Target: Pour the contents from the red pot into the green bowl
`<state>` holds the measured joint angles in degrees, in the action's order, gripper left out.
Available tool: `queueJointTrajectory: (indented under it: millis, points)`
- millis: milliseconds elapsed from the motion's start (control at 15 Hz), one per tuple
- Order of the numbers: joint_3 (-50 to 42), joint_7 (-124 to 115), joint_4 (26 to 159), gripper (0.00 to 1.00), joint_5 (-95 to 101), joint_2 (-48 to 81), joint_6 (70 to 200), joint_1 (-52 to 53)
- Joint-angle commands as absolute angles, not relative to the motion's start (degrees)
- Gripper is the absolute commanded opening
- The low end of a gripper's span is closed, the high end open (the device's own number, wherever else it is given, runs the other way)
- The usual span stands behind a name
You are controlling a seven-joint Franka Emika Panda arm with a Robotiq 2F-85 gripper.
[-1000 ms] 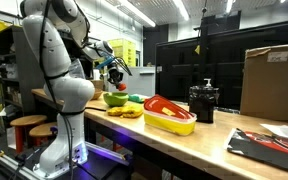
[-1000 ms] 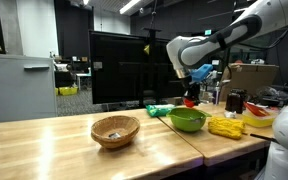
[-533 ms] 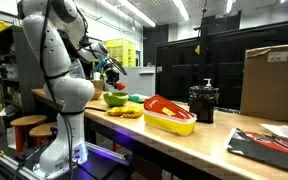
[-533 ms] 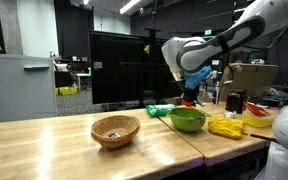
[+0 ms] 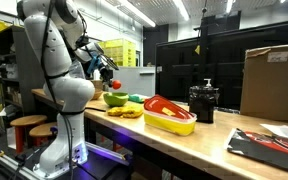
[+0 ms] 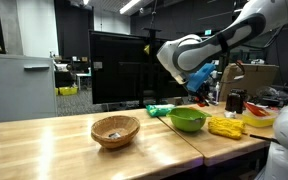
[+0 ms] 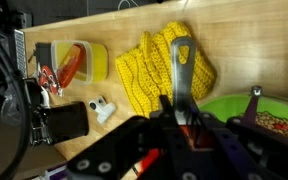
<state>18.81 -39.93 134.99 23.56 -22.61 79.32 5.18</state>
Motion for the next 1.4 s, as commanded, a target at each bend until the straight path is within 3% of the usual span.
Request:
queueJointTrajectory:
  millis: [0, 467, 867, 1333]
  points:
    - [20.38, -42.20, 128.74, 0.04, 24.03, -15.39, 71.41, 6.52]
    - [19.53, -40.01, 114.82, 0.04, 25.41, 0.94, 62.52, 10.07]
    - [16.06, -31.32, 115.71, 0.04, 22.15, -1.63, 84.35, 11.07]
    - [10.87, -21.76, 127.85, 0.04, 11.38, -13.19, 107.62, 9.16]
